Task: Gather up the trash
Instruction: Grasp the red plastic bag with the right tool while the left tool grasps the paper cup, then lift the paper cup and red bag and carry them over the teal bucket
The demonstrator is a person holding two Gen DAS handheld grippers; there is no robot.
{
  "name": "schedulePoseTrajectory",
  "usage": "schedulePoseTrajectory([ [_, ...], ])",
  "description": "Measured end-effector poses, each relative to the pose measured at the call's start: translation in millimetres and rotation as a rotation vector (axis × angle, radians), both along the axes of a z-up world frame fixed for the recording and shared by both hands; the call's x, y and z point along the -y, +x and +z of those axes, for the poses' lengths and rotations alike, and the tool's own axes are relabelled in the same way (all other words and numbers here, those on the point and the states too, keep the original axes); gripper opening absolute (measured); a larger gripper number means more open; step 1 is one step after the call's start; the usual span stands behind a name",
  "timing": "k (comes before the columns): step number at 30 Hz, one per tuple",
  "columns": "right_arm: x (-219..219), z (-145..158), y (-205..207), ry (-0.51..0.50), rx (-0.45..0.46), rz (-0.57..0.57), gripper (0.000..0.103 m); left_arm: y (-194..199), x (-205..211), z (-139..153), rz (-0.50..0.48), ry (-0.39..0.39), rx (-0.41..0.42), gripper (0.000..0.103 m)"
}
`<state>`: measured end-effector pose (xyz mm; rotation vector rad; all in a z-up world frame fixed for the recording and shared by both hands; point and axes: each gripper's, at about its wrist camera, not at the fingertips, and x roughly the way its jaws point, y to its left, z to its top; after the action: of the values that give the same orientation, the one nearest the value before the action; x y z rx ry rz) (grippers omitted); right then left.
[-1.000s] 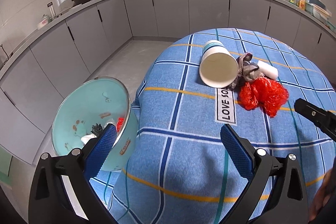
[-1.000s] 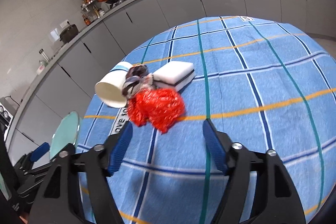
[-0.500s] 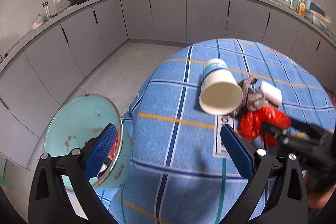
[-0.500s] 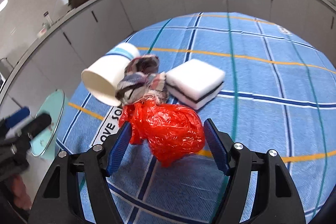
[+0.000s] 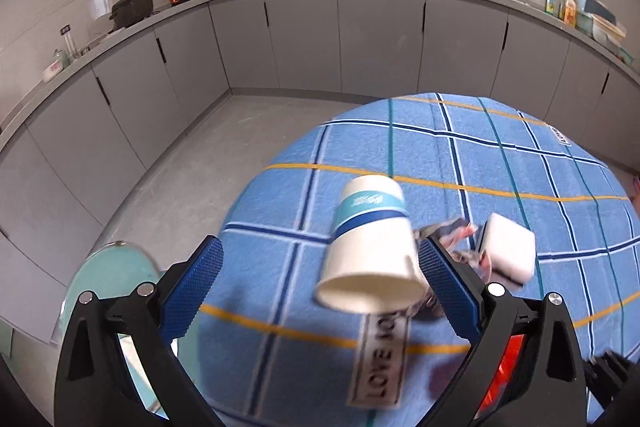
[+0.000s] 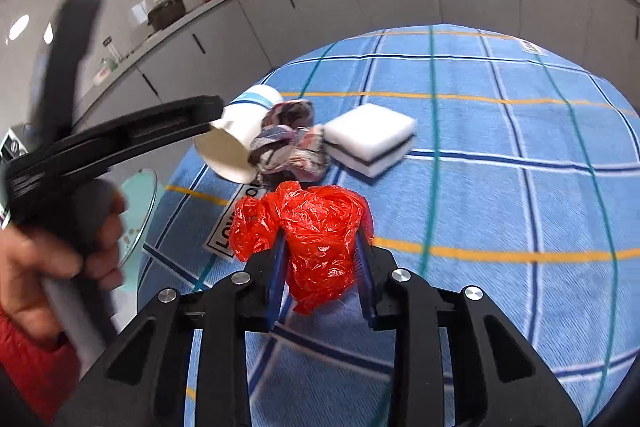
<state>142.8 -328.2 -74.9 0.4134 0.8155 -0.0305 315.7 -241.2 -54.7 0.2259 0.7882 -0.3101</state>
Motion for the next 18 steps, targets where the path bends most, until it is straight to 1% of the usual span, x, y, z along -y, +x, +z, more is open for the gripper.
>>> schedulePoseTrajectory([
  [2,5.6,-0.5,-5.0,0.008,-0.001,-0.014,0.032,7.6,9.2,-8.2,0.005,0.013,-0.018,0.09],
  [4,10.5,-0.4,-4.9,0.009,-0.004,-0.026,0.032,15.2,14.3,-16.8,0.014,0.009,-0.047,0.083],
  [8,14.3,-4.6,-8.6,0.033,-0.015,-0.045,0.032,26.1,19.8,-35.6,0.023,-0.012,-0.119,0.078],
  [10,14.1,-4.2,-9.2,0.038,-0.016,-0.046,0.032,26.8,21.8,-44.3,0.02,0.005,-0.126,0.077],
  [13,13.0,-3.1,-9.4,0.04,-0.015,-0.051,0.032,25.2,22.8,-53.2,0.009,0.008,-0.137,0.065],
  [18,12.1,1.5,-12.5,0.043,-0.002,-0.059,0.032,16.4,16.4,-47.6,-0.011,-0.014,-0.119,0.057],
])
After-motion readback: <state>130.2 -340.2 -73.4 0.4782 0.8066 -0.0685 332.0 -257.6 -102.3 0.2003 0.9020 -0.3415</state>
